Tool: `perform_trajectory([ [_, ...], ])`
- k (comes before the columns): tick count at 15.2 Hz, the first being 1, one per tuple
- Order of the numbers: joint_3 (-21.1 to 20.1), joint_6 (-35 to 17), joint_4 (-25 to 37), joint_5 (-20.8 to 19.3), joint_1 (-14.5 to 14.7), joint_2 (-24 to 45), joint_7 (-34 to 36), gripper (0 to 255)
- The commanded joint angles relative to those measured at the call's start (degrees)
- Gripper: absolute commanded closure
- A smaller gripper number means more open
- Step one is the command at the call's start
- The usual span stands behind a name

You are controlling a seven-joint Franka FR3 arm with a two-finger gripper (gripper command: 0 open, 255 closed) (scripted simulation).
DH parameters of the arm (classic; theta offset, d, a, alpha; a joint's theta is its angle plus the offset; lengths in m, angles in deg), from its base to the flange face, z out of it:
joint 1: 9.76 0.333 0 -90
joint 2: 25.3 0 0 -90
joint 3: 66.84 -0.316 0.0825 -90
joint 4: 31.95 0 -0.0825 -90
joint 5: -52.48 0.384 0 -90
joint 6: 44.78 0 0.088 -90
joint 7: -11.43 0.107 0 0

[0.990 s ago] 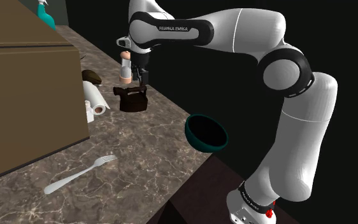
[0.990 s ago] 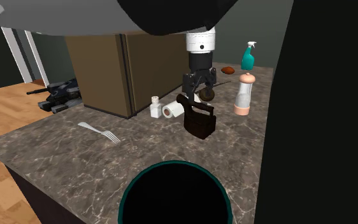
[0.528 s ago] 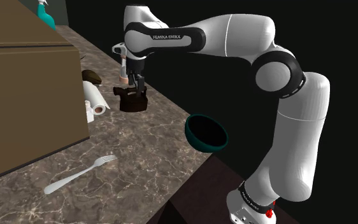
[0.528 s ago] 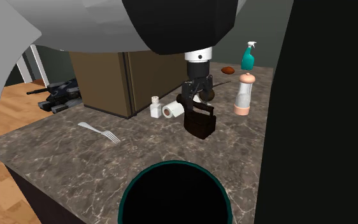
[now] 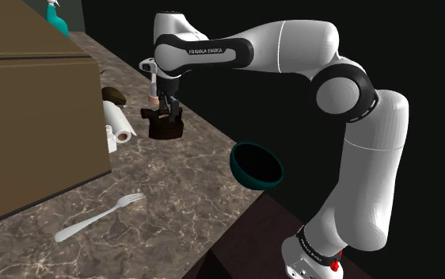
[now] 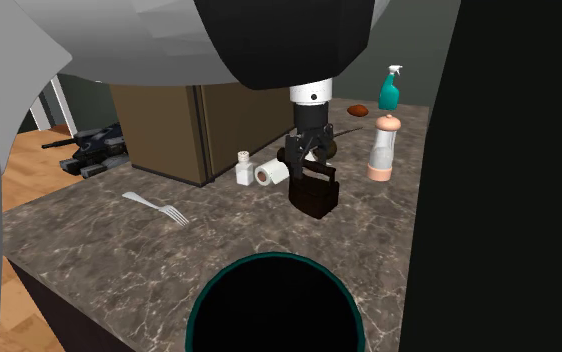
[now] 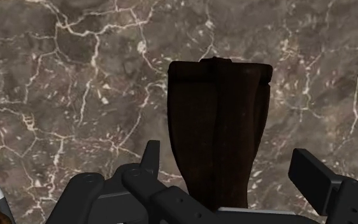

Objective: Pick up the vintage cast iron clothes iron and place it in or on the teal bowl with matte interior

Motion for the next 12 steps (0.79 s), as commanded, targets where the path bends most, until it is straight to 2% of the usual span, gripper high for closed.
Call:
perform_trajectory([
  [1, 0.00, -0.02, -0.01, 0.00, 0.00, 0.00, 0.00, 0],
  [2, 0.00, -0.01, -0.01, 0.00, 0.00, 0.00, 0.00, 255],
  [12, -0.01, 0.68, 0.53, 0.02, 0.00, -0.15, -0.05, 255],
])
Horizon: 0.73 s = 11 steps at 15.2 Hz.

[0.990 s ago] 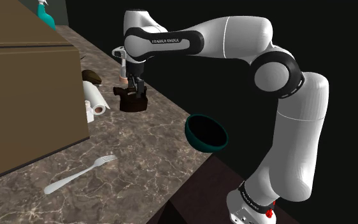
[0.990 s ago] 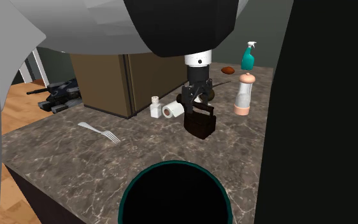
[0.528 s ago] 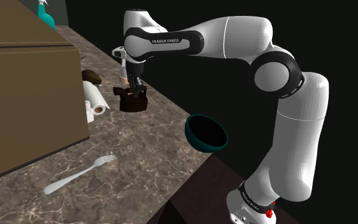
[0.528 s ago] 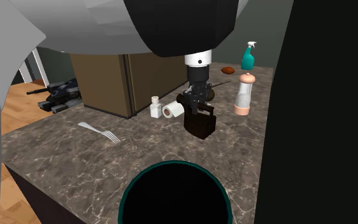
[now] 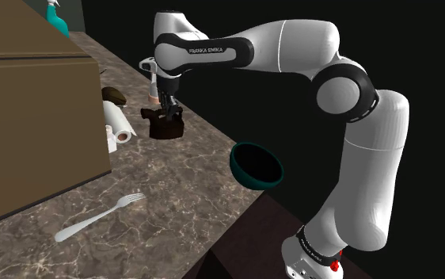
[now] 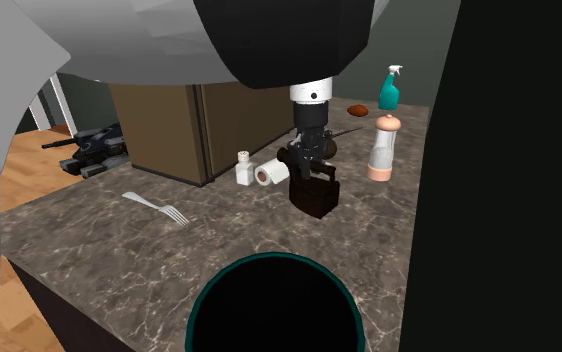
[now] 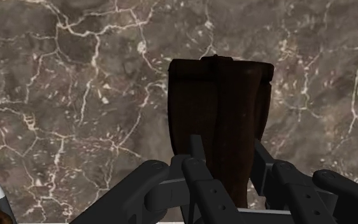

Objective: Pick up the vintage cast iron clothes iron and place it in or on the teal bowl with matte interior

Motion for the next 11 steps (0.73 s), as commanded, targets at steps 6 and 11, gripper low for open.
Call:
perform_trajectory([
  [6, -0.04, 4.68, 4.09, 0.12, 0.05, -0.65, -0.29, 255],
  [11, -0.06, 8.47, 7.77, 0.18, 0.12, -0.75, -0.51, 255],
])
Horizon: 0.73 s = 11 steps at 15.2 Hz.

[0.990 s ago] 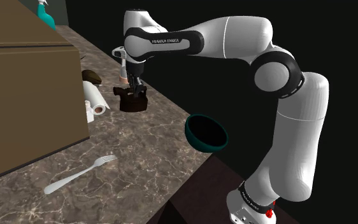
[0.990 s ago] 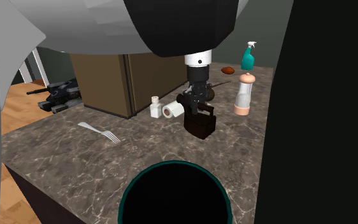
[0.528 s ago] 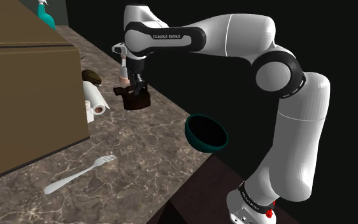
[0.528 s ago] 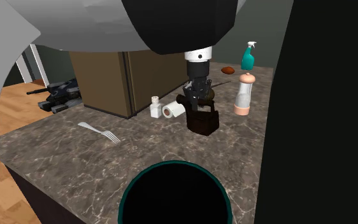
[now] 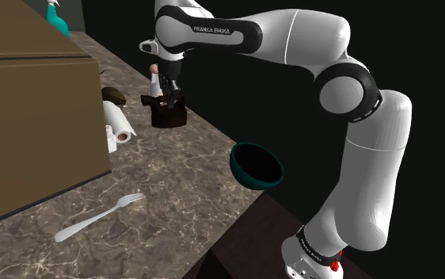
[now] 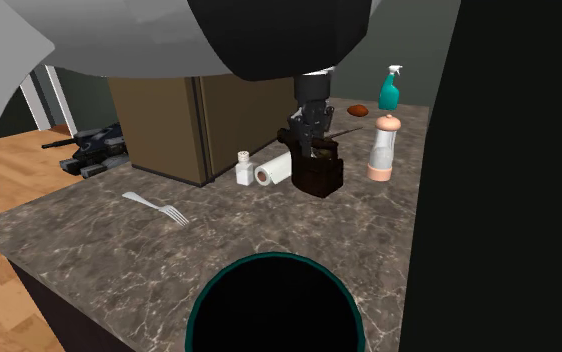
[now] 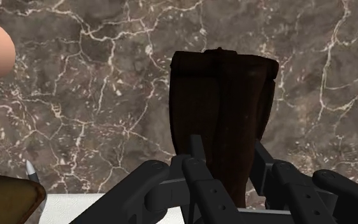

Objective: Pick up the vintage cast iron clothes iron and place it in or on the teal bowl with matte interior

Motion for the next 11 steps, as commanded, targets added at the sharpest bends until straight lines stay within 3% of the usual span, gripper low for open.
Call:
perform_trajectory([
  [1, 0.00, 1.45, 1.64, 0.01, 0.03, 0.15, -0.08, 255],
  [11, 0.00, 9.90, 11.45, 0.00, 0.27, 1.50, -0.52, 255],
])
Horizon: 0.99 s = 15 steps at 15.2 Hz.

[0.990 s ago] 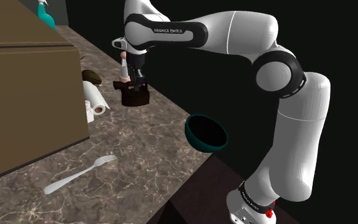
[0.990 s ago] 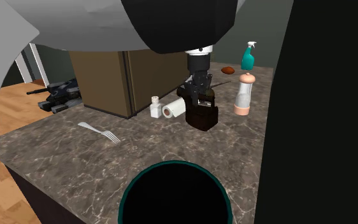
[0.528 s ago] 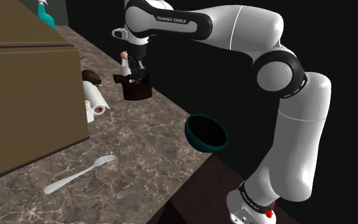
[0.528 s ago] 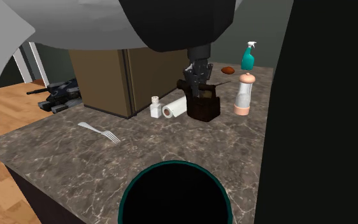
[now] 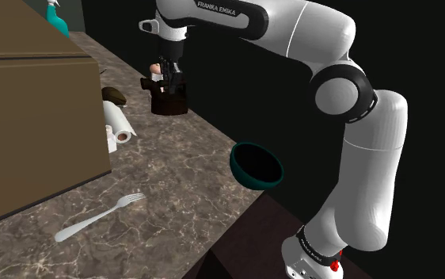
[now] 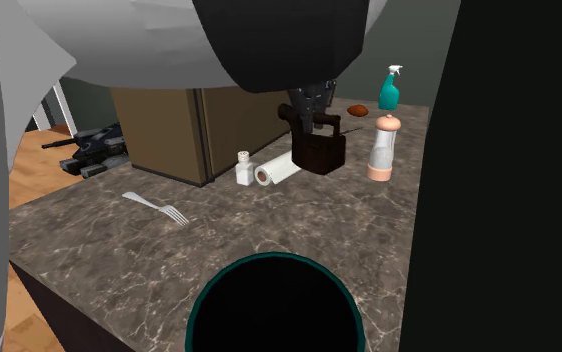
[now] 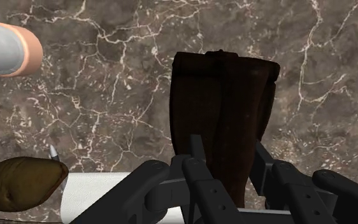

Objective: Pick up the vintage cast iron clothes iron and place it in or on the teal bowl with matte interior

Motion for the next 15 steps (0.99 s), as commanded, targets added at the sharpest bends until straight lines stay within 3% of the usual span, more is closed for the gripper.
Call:
perform_trajectory([
  [1, 0.01, 1.77, 2.17, -0.01, 0.03, 0.36, -0.14, 255],
  [10, 0.09, 10.66, 14.96, -0.22, 0.45, 4.24, -0.60, 255],
  [12, -0.02, 6.38, 2.56, 0.17, -0.20, -3.89, -0.59, 255],
  [15, 0.00, 2.64, -10.54, 0.66, -0.87, -13.28, -0.85, 255],
])
